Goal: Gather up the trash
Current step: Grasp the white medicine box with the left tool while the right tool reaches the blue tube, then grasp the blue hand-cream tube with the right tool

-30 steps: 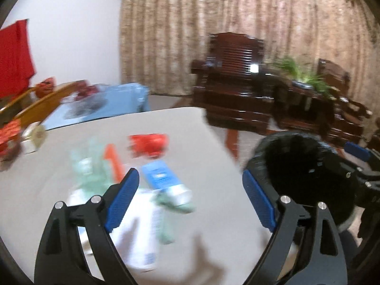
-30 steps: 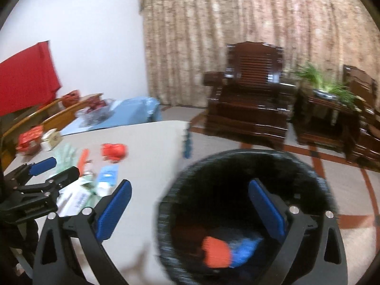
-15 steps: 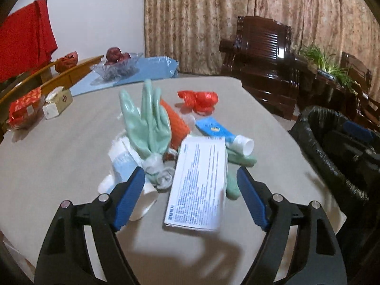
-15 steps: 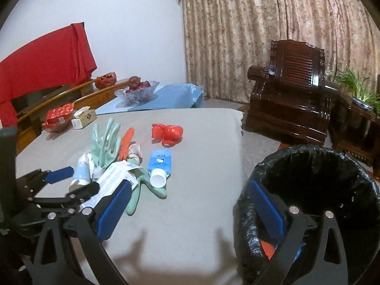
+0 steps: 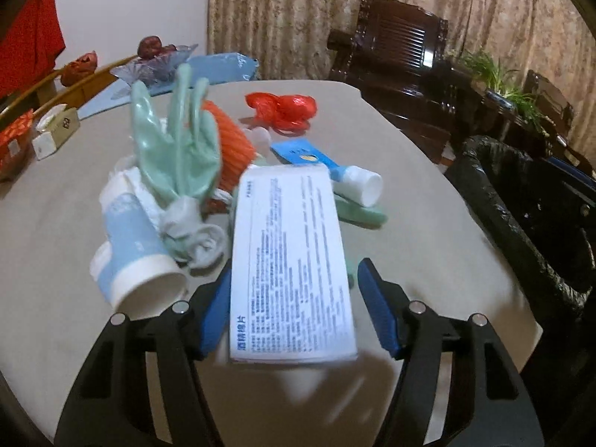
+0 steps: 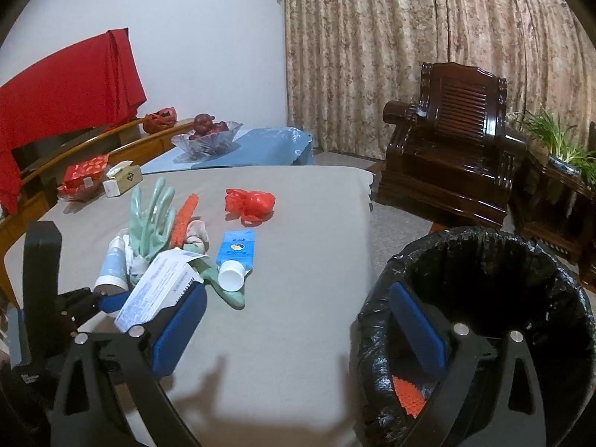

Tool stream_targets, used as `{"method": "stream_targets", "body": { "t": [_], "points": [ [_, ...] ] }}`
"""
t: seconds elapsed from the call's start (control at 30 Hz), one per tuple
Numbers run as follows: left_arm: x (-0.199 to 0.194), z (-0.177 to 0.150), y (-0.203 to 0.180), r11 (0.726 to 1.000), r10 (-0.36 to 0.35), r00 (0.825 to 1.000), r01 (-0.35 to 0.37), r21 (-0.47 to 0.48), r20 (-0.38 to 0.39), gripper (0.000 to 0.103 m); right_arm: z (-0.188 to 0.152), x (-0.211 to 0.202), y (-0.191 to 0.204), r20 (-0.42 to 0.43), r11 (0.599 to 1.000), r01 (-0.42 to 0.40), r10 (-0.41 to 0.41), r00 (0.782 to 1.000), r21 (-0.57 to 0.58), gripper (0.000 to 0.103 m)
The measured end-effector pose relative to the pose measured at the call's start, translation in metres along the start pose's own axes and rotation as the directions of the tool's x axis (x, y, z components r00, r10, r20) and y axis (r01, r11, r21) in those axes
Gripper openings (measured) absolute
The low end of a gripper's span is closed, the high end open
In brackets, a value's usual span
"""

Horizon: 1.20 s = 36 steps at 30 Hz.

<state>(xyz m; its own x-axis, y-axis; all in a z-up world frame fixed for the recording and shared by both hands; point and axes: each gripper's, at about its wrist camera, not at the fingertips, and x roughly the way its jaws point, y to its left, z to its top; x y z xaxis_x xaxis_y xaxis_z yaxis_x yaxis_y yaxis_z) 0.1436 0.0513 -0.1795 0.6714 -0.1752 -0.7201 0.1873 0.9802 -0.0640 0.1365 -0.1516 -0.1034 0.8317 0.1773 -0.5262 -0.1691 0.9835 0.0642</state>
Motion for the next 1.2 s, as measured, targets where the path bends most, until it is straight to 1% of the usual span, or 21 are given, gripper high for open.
{"method": "stream_targets", "body": {
  "t": [0.07,0.13,0.23,0.3,0.33,0.37,0.5,0.57,0.7,0.77,0.9,1.0,1.1,1.2],
  "points": [
    [0.003,-0.001,0.000,1.000,0.020,1.000,-0.020,0.003,-0.002,0.069,0.000,0.001,-0.002,-0.002,1.000,-0.002,0.002,1.000,0.004,0.097],
    [0.007,0.000,0.006,0.999,0.030,0.999,-0.030,-0.021,-0.013,0.069,-0.001,0.000,-0.004,-0.003,1.000,-0.002,0.002,1.000,0.000,0.097],
    [0.011,0.001,0.012,0.999,0.022,0.999,-0.023,-0.045,-0.025,0.070,-0.002,0.002,-0.005,-0.008,1.000,-0.002,0.002,1.000,0.003,0.097],
    [0.015,0.004,0.011,0.999,0.001,0.999,-0.003,-0.050,-0.034,0.065,-0.003,0.004,-0.006,-0.013,1.000,-0.003,0.003,1.000,0.006,0.097],
    [0.016,0.004,0.010,0.999,-0.010,0.999,0.008,-0.050,-0.037,0.056,-0.003,0.004,-0.006,-0.015,1.000,-0.003,0.003,1.000,0.006,0.097],
    [0.016,0.005,0.007,0.999,-0.018,0.999,0.016,-0.048,-0.038,0.054,-0.004,0.004,-0.005,-0.016,1.000,-0.004,0.004,1.000,0.004,0.097],
    [0.009,0.008,0.001,0.999,-0.011,1.000,0.011,-0.035,-0.009,0.054,-0.003,0.003,-0.005,-0.015,1.000,-0.010,0.010,1.000,0.002,0.097],
    [-0.001,0.011,0.001,0.999,-0.001,1.000,0.002,-0.041,0.024,0.054,-0.003,0.003,-0.005,-0.015,1.000,-0.014,0.014,1.000,0.003,0.097],
    [-0.021,0.023,0.008,0.998,0.030,0.996,-0.025,-0.055,0.090,0.054,0.001,0.009,-0.002,-0.013,1.000,-0.028,0.028,1.000,0.002,0.096],
    [-0.026,0.027,0.012,0.997,0.050,0.994,-0.043,-0.065,0.100,0.053,0.005,0.013,0.001,-0.009,0.999,-0.038,0.039,0.999,0.009,0.094],
    [-0.026,0.031,0.025,0.993,0.086,0.991,-0.077,-0.087,0.100,0.053,0.014,0.033,0.010,-0.034,0.996,-0.082,0.083,0.996,0.027,0.086],
    [-0.023,0.031,0.032,0.992,0.093,0.991,-0.084,-0.096,0.095,0.054,0.017,0.054,0.024,-0.058,0.994,-0.110,0.110,0.992,0.012,0.080],
    [-0.021,0.030,0.034,0.991,0.096,0.991,-0.086,-0.098,0.094,0.054,0.017,0.073,0.035,-0.088,0.993,-0.116,0.115,0.989,-0.001,0.074],
    [-0.021,0.030,0.039,0.991,0.097,0.991,-0.087,-0.103,0.096,0.054,0.016,0.097,0.042,-0.151,0.993,-0.114,0.114,0.982,0.007,0.067]
  ]
}}
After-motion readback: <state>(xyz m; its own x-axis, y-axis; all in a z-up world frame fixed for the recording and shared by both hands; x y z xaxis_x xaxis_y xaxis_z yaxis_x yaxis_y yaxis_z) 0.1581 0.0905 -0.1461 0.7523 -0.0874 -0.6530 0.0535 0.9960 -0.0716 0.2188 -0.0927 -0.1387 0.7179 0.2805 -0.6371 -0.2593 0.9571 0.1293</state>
